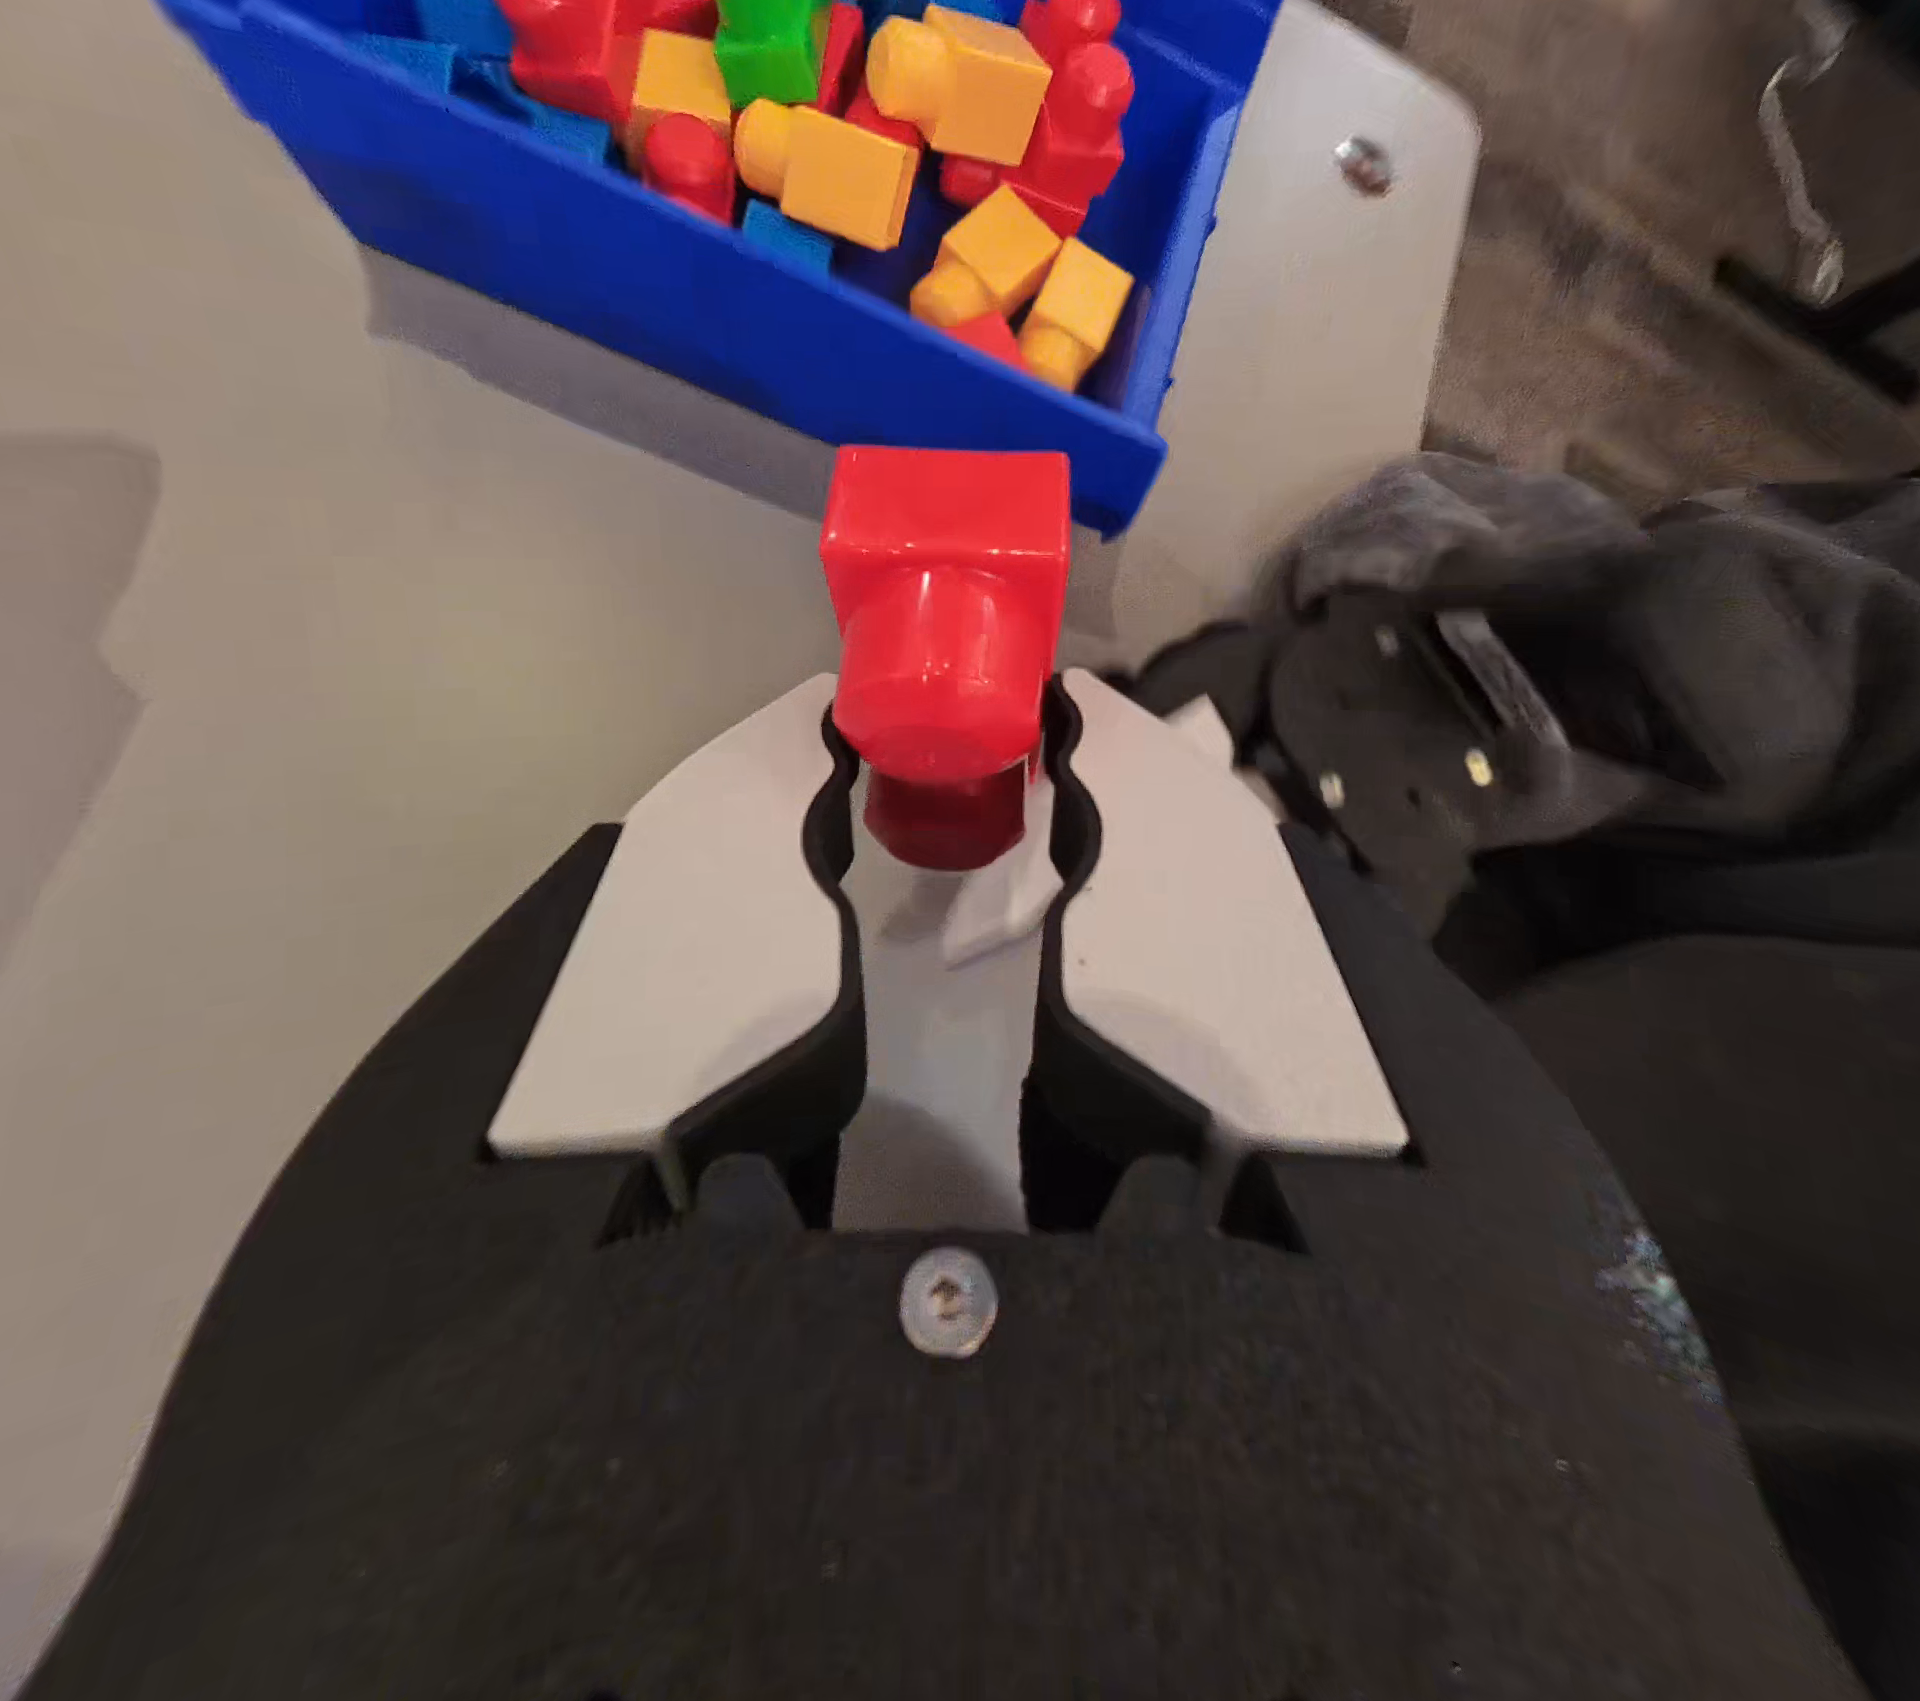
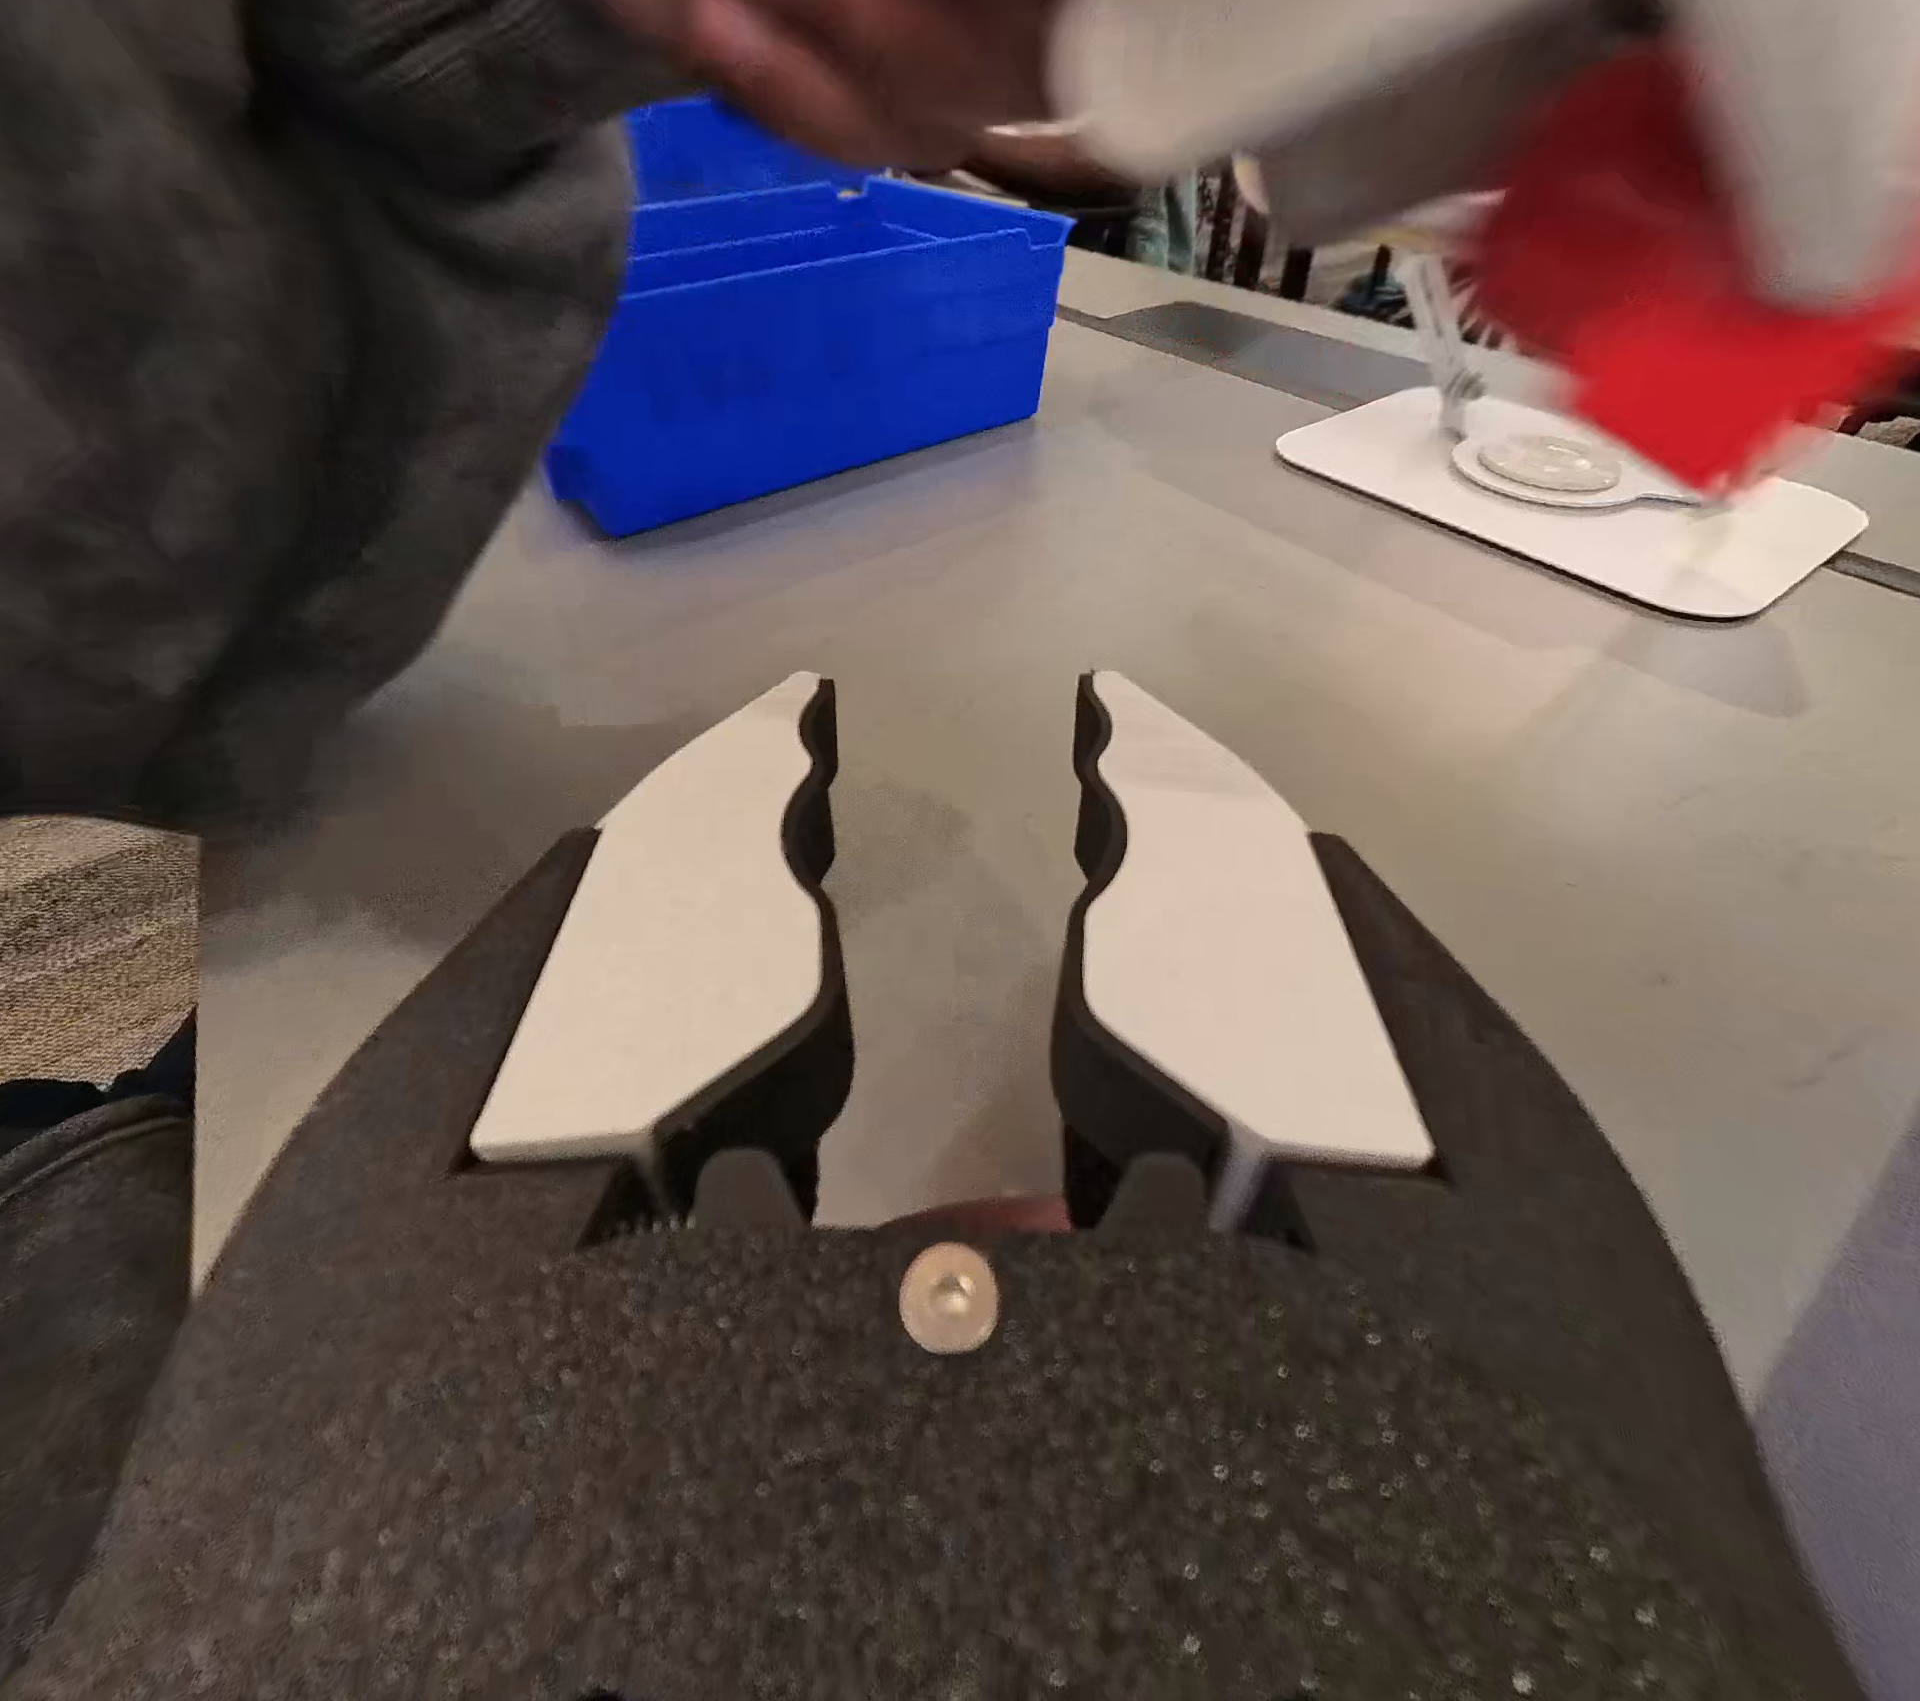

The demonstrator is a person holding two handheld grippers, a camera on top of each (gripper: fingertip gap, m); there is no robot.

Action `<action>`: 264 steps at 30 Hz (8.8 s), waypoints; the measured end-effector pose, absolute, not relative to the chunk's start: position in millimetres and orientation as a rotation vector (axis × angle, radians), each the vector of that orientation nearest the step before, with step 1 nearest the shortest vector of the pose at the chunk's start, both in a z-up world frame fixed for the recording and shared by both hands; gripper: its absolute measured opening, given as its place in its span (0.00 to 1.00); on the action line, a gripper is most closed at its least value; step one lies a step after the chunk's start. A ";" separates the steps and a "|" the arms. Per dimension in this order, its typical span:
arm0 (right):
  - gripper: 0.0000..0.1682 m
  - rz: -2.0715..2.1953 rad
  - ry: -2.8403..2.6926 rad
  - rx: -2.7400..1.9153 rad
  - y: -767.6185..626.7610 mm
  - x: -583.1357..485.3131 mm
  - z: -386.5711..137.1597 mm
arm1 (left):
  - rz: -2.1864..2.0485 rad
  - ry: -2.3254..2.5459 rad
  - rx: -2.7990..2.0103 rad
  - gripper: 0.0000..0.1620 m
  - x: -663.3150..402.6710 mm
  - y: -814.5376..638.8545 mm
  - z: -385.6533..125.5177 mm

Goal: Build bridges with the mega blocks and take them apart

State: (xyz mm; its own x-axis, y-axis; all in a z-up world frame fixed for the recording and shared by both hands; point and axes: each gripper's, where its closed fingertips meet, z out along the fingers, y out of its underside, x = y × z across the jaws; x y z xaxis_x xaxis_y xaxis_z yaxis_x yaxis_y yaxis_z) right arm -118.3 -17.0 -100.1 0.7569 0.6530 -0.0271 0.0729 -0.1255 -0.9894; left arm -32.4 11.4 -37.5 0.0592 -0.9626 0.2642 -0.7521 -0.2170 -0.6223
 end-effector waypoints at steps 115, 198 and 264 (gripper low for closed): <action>0.02 -0.048 0.452 -1.703 -53.3 94.7 -79.7 | -0.390 0.604 -1.914 0.01 -79.3 22.2 -87.4; 0.03 0.002 -0.077 -1.399 -65.7 -125.3 108.0 | -0.186 0.423 -1.567 0.04 -315.3 -28.1 92.6; 0.05 0.094 0.113 -1.795 -29.1 -110.6 -109.0 | -0.240 0.388 -1.992 0.02 -291.6 26.2 -118.2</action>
State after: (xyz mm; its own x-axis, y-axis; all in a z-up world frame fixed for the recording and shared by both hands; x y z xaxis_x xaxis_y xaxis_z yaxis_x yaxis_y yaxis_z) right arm -110.6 -29.1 -109.0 0.9918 -0.0258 -0.1250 -0.1276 -0.2237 -0.9663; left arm -291.6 26.2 -118.2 0.9274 -0.3741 -0.0029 -0.1653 -0.4030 -0.9002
